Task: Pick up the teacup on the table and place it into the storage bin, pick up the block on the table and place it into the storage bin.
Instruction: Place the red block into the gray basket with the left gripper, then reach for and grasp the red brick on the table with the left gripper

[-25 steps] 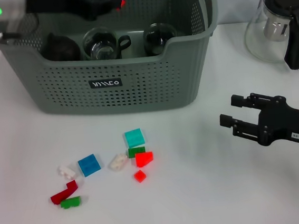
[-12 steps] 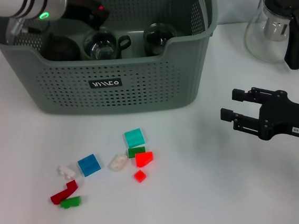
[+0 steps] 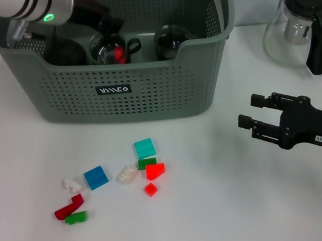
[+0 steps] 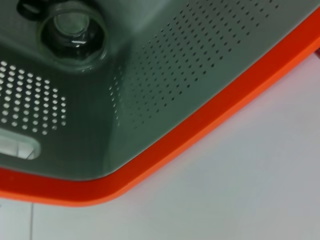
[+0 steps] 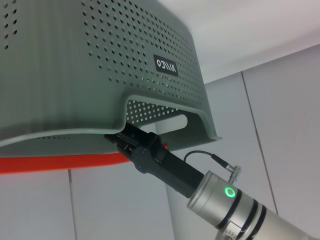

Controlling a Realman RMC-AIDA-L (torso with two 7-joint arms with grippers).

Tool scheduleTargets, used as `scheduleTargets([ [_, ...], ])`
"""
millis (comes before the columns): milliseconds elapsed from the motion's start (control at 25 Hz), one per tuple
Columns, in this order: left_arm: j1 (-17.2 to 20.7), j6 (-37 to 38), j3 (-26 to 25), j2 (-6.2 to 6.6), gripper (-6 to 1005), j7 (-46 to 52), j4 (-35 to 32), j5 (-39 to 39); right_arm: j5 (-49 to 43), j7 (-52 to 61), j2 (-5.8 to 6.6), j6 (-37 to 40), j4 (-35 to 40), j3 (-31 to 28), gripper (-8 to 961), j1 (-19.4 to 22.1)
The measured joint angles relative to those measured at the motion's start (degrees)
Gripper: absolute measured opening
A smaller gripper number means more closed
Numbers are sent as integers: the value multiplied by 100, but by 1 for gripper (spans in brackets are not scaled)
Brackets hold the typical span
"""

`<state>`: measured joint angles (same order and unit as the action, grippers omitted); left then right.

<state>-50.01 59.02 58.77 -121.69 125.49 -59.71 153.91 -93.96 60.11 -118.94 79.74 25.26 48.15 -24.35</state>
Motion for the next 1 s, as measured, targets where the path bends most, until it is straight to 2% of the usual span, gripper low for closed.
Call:
scheduleTargets([
  [40,51,62,-23,-13,269,-11,-110,-101,-3,0,0,2,-2,0,645,0],
  [160,316,285,-148,-29,355,-139,-545,-771,-14,0,-1,9,-9,1,645,3],
  [320,907,1246,-699,16,470,-796,-1118,-2712,-12,0,-7,48,-12,1,644,37],
  [400,1188,2020,-1190,68,523,-1308,-1105,-3865,-6,0,-6,50,-13,2,644,49],
  [560,1518,3351,-2162,135,621,-2043,-636,-5037,-12,4,-6,52,-13,2,645,49],
  [720,1904,4356,-2815,130,644,-3229,-265,-4936,-26,23,-5,52,-2,2,645,47],
  [840,2262,4722,-3089,36,643,-4051,-191,-4472,-27,50,12,57,3,1,646,40],
  [1000,2668,4882,-3202,-129,642,-4928,-180,-3777,-30,53,19,60,-4,1,646,35],
])
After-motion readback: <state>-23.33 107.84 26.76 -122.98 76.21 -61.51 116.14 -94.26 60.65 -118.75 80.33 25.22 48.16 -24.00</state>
